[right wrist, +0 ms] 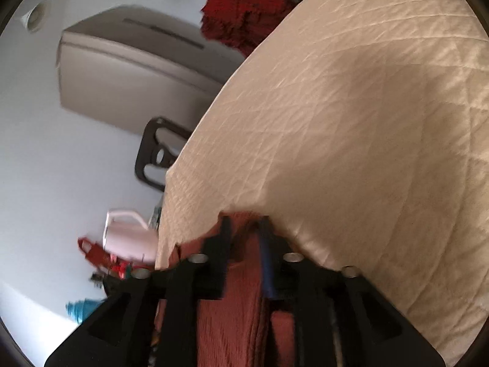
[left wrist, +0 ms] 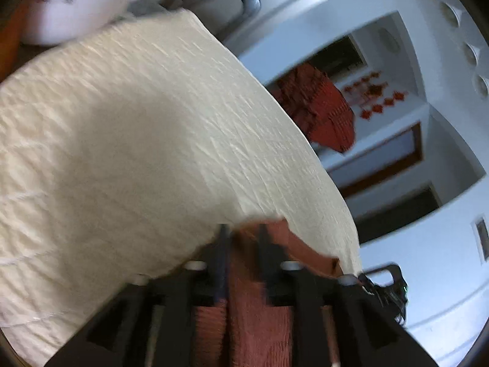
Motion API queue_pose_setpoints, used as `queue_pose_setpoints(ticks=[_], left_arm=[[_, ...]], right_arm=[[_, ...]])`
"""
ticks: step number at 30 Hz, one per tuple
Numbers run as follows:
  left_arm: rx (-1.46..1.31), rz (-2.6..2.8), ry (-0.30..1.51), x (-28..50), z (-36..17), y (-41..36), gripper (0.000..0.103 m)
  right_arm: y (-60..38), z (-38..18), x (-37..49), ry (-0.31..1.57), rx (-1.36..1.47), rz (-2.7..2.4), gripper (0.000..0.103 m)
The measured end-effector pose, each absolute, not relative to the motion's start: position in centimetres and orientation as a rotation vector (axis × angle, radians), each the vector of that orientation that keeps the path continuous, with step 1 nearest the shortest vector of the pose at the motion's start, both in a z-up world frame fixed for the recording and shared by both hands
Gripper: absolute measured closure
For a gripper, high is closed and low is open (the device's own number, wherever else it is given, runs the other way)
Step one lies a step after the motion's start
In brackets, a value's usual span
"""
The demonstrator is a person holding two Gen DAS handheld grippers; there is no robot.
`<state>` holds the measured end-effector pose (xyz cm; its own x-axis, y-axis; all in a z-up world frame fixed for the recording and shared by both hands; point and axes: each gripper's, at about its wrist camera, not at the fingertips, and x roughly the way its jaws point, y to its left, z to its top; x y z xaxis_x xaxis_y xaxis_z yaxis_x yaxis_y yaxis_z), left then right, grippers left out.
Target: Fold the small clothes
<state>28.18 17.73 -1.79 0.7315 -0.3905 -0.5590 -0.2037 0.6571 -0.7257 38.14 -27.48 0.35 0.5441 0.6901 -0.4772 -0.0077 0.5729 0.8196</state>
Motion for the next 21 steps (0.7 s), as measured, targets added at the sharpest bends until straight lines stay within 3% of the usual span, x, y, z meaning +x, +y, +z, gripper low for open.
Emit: queue_pose_setpoints(ticks=[9,18,20,21], left_arm=[[-0.685,-0.129,0.666,24.9,2.4,15.3,0.063],[-0.435,-0.254,0.794,20.2,0.8,9.2,0.063],[-0.402,-0.243,0.808,19.3,0.1,9.0,0.064],[-0.384,-0.243,0.801,19.0,0.2,8.9,0.064]], right_arm=[[-26.4,4.0,34.7,0.811,0.682,0.559,0.074],[-23.7,2.8,26.6,0.901,0.308,0.581,0.075],[-23.8,2.3,25.6,0.889,0.215,0.532,0.09],[-24.0,2.4,25.2,0.889,0.211,0.519,0.091]])
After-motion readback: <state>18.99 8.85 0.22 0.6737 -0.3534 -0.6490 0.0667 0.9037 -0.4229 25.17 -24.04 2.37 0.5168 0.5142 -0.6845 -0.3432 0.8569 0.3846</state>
